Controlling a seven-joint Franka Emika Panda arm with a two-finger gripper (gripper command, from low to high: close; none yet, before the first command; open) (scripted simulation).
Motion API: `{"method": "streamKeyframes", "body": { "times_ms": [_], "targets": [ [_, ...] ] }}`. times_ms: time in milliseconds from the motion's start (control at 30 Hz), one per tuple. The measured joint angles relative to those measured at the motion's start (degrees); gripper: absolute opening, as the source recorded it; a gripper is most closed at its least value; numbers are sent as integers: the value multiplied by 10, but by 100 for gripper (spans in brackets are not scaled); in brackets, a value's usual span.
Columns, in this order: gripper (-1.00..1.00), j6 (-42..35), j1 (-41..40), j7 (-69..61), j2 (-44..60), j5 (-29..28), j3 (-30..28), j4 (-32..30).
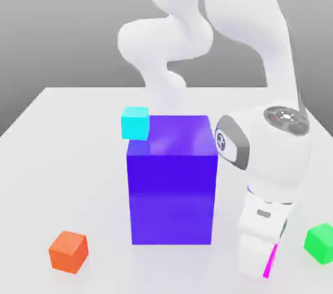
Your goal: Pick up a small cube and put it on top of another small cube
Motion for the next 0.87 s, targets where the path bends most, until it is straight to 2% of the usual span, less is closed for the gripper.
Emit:
{"method": "streamKeyframes", "body": {
  "times_ms": [167,367,500,533,733,867],
  "targets": [
    [-100,-76,1,-4,-85,13,15,-10],
    [-100,-162,71,52,-109,3,66,51],
    [-100,-116,92,79,-48,-22,62,65],
    [100,-100,95,83,-31,-28,58,67],
    [100,-92,97,86,-22,-31,56,68],
    [100,-143,91,72,-78,-12,66,64]
  ]
}}
